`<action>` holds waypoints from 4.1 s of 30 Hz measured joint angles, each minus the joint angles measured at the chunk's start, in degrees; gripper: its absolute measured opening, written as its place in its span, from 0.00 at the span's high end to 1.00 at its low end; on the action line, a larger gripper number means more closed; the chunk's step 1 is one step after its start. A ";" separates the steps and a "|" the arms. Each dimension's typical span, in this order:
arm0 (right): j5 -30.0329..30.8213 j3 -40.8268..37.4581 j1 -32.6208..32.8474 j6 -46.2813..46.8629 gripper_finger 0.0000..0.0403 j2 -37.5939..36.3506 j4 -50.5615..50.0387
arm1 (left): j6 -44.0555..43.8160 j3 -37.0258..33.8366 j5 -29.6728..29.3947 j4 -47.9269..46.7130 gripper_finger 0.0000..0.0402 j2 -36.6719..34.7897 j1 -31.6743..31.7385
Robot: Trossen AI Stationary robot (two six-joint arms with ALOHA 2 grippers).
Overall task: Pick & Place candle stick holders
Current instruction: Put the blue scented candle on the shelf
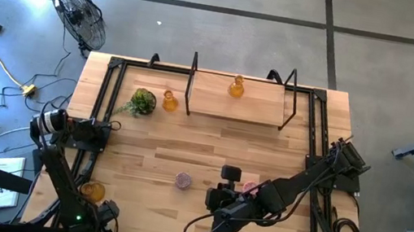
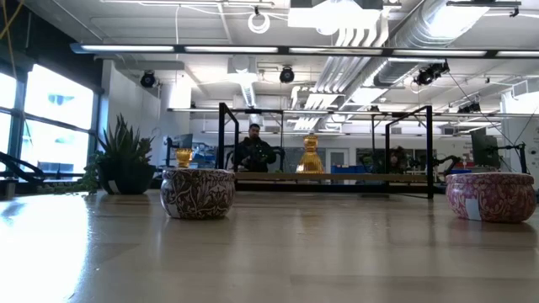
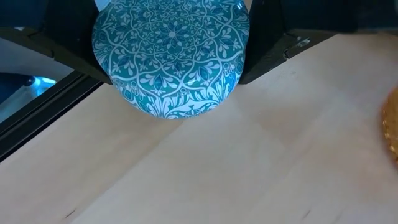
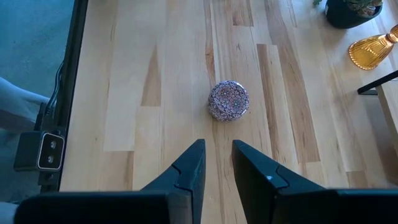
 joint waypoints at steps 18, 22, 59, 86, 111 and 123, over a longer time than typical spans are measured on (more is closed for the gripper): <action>0.00 0.01 0.00 -1.53 0.82 0.00 -0.02 | 19.64 -0.07 -0.11 0.90 0.27 -0.50 8.50; -0.02 0.01 0.02 -1.96 0.82 0.00 -0.02 | 26.99 -0.20 -0.23 1.22 0.25 -1.88 11.79; 3.76 0.01 8.81 9.14 0.94 0.00 -7.50 | 106.85 24.74 14.28 -18.54 0.26 -10.51 67.32; -0.05 0.01 3.20 10.08 0.96 0.00 -11.82 | 128.00 57.23 6.69 -31.71 0.26 14.86 88.47; -0.05 0.01 2.19 10.08 0.95 0.00 -10.78 | 128.07 56.88 6.26 -32.90 0.26 23.02 90.49; -0.46 0.01 2.19 10.12 0.96 0.00 -10.82 | 128.16 56.85 6.76 -33.78 0.26 24.04 90.58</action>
